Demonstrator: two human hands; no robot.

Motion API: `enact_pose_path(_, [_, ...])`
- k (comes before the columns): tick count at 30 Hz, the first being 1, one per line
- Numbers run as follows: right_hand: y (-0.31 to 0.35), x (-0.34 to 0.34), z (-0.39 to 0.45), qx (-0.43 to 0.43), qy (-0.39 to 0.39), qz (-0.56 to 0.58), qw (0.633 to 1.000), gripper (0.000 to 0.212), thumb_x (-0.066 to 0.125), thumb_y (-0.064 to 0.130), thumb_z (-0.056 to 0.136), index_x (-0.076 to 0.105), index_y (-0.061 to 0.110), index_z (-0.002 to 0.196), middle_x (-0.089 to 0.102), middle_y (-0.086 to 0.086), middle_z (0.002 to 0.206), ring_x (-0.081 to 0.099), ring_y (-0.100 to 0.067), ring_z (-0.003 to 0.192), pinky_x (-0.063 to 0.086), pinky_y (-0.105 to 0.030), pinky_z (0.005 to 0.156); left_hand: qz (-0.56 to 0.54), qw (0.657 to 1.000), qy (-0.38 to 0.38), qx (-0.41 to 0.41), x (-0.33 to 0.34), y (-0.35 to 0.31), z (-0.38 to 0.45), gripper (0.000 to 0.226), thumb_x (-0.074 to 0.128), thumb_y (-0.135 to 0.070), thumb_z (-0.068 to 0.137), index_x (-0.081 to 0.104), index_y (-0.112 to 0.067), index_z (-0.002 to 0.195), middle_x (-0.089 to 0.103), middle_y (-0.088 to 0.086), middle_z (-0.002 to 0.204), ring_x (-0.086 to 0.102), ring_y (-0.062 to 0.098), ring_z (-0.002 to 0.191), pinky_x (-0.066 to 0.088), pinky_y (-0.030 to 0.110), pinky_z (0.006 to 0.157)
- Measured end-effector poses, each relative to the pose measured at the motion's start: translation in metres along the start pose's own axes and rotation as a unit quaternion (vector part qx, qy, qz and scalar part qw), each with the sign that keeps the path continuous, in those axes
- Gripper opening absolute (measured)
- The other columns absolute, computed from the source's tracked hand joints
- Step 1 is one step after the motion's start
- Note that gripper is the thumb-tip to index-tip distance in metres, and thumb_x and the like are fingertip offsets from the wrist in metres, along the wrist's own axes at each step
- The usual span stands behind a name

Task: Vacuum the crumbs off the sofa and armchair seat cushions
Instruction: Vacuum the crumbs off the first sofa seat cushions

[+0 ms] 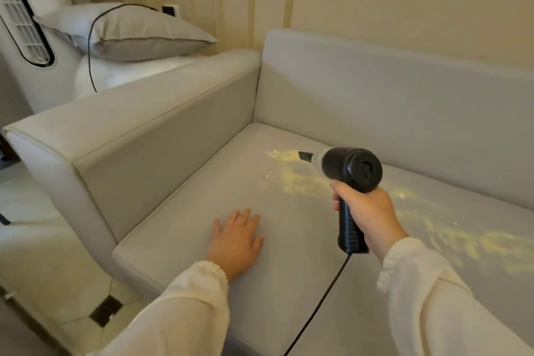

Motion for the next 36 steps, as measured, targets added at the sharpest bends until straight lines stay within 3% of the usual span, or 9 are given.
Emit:
enact_pose_path(4, [-0.006, -0.02, 0.013, 0.0, -0.017, -0.003, 1.0, 0.027, 0.086, 0.037, 0.086, 0.069, 0.023, 0.102, 0.077, -0.013, 0.098, 0.073, -0.031, 0.091, 0.056, -0.036, 0.075, 0.008, 1.0, 0.001, 0.001, -0.01, -0.005, 0.011, 0.063, 0.031, -0.054, 0.107, 0.015, -0.036, 0.165, 0.005, -0.007, 0.174, 0.0, 0.02, 0.16, 0.0, 0.061, 0.126])
enact_pose_path(10, [-0.002, -0.008, 0.042, 0.003, -0.035, 0.045, 0.998, 0.013, 0.075, 0.024, 0.093, 0.069, 0.014, 0.099, 0.073, -0.012, 0.089, 0.071, -0.023, 0.076, 0.058, -0.036, 0.073, 0.021, 0.998, 0.065, 0.003, 0.027, -0.028, 0.028, 0.066, 0.027, -0.065, 0.103, 0.003, -0.049, 0.162, -0.01, -0.008, 0.174, -0.011, 0.028, 0.16, -0.005, 0.071, 0.12])
enact_pose_path(16, [-0.009, 0.028, 0.069, -0.017, -0.011, 0.012, 1.0, 0.017, 0.077, 0.029, 0.092, 0.072, 0.014, 0.098, 0.076, -0.012, 0.086, 0.073, -0.025, 0.076, 0.061, -0.04, 0.077, 0.023, 0.999, 0.035, 0.009, 0.011, -0.024, 0.051, 0.066, 0.022, -0.068, 0.103, 0.0, -0.05, 0.162, -0.014, -0.008, 0.173, -0.014, 0.028, 0.159, -0.009, 0.071, 0.119])
enact_pose_path(23, [-0.012, 0.067, 0.086, -0.036, -0.001, -0.009, 0.999, 0.021, 0.077, 0.034, 0.091, 0.072, 0.019, 0.105, 0.077, -0.009, 0.09, 0.074, -0.018, 0.07, 0.058, -0.032, 0.065, 0.055, 0.997, 0.047, 0.015, 0.021, -0.008, 0.066, 0.063, 0.016, -0.068, 0.103, 0.0, -0.052, 0.161, -0.01, -0.009, 0.174, -0.011, 0.031, 0.159, -0.01, 0.075, 0.116])
enact_pose_path(27, [-0.009, 0.081, 0.083, -0.041, 0.002, -0.02, 0.999, 0.017, 0.077, 0.034, 0.091, 0.073, 0.02, 0.1, 0.077, -0.011, 0.086, 0.076, -0.028, 0.079, 0.064, -0.042, 0.078, 0.046, 0.997, 0.061, 0.016, 0.021, -0.005, 0.068, 0.062, 0.015, -0.068, 0.103, 0.0, -0.053, 0.161, -0.012, -0.01, 0.173, -0.012, 0.03, 0.159, -0.008, 0.075, 0.116])
enact_pose_path(33, [0.006, 0.088, 0.076, -0.076, 0.013, -0.041, 0.996, 0.015, 0.077, 0.034, 0.093, 0.072, 0.025, 0.103, 0.077, -0.009, 0.091, 0.074, -0.016, 0.069, 0.061, -0.03, 0.067, 0.035, 0.996, 0.075, 0.019, 0.019, -0.005, 0.071, 0.062, 0.014, -0.069, 0.103, 0.002, -0.051, 0.162, -0.011, -0.009, 0.174, -0.011, 0.031, 0.159, -0.006, 0.075, 0.116])
enact_pose_path(36, [0.014, 0.091, 0.071, -0.081, 0.026, -0.053, 0.995, 0.007, 0.076, 0.032, 0.093, 0.071, 0.029, 0.098, 0.076, -0.008, 0.089, 0.074, -0.017, 0.07, 0.062, -0.033, 0.069, 0.031, 0.997, 0.069, 0.019, 0.016, -0.004, 0.069, 0.062, 0.013, -0.068, 0.104, 0.001, -0.05, 0.162, -0.01, -0.009, 0.174, -0.01, 0.03, 0.16, -0.005, 0.074, 0.118])
Point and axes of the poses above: each hand's wrist, its own z-axis towards the middle knuckle, its own x-axis out of the palm, y = z × x, the point moved 6 cm from there along z, towards the middle knuckle
